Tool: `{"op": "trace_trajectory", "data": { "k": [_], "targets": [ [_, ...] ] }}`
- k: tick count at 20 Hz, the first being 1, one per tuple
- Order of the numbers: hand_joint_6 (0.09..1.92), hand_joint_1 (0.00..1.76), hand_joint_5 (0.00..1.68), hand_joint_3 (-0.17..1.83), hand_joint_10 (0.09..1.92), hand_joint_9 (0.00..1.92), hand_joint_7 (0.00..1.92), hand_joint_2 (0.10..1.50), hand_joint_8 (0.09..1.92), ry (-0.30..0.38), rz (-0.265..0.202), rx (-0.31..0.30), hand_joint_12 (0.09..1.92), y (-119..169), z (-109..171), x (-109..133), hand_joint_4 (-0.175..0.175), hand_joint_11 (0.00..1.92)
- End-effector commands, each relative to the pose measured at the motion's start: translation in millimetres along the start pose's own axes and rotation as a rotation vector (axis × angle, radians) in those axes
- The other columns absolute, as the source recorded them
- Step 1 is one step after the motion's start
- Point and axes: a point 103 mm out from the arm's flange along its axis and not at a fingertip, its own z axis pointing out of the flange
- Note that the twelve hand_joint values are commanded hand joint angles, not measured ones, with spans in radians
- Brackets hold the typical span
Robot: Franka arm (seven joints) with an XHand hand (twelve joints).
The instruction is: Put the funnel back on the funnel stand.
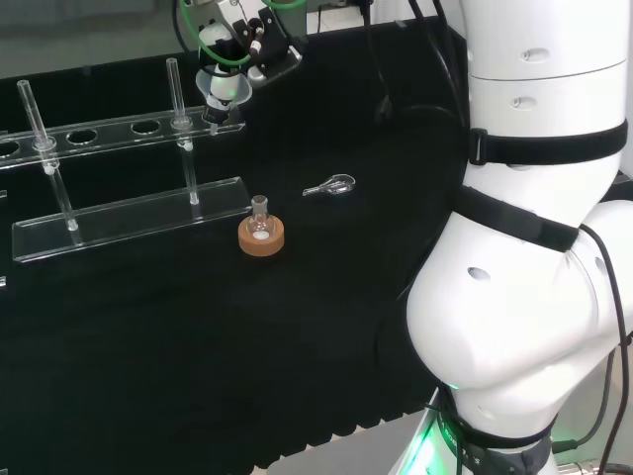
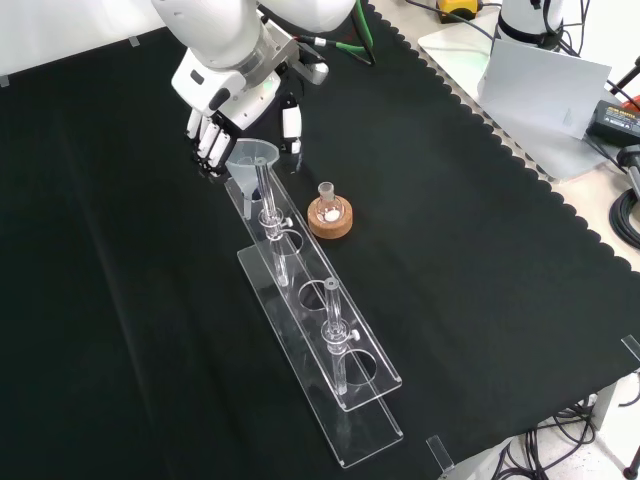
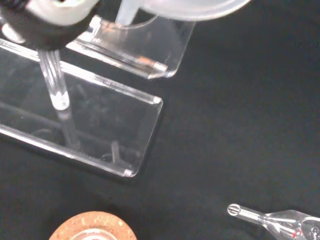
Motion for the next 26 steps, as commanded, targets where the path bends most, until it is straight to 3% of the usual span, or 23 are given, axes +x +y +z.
{"op": "trace_trajectory", "data": {
  "k": [1, 4, 8, 16, 26],
  "targets": [
    [0.23, 0.85, 0.33, -0.17, 0.62, 0.48, 0.16, 1.05, 0.72, 0.007, -0.001, 0.011, 1.31, -5, -2, 2, -0.073, 0.4],
    [0.09, 0.82, 0.24, -0.17, 0.7, 0.28, 0.02, 1.02, 0.63, 0.008, 0.0, 0.002, 1.37, -11, -5, 2, -0.075, 0.29],
    [0.09, 0.78, 0.17, -0.17, 0.76, 0.16, 0.0, 0.98, 0.44, 0.018, 0.003, -0.008, 1.41, -22, -10, 2, -0.074, 0.21],
    [0.09, 0.73, 0.11, -0.17, 0.81, 0.07, 0.0, 0.94, 0.28, 0.02, 0.02, -0.036, 1.46, -52, -22, 1, -0.074, 0.16],
    [0.09, 0.71, 0.1, -0.17, 0.83, 0.07, 0.0, 0.94, 0.26, 0.037, 0.089, -0.104, 1.47, -122, -40, -7, -0.074, 0.15]
  ]
}}
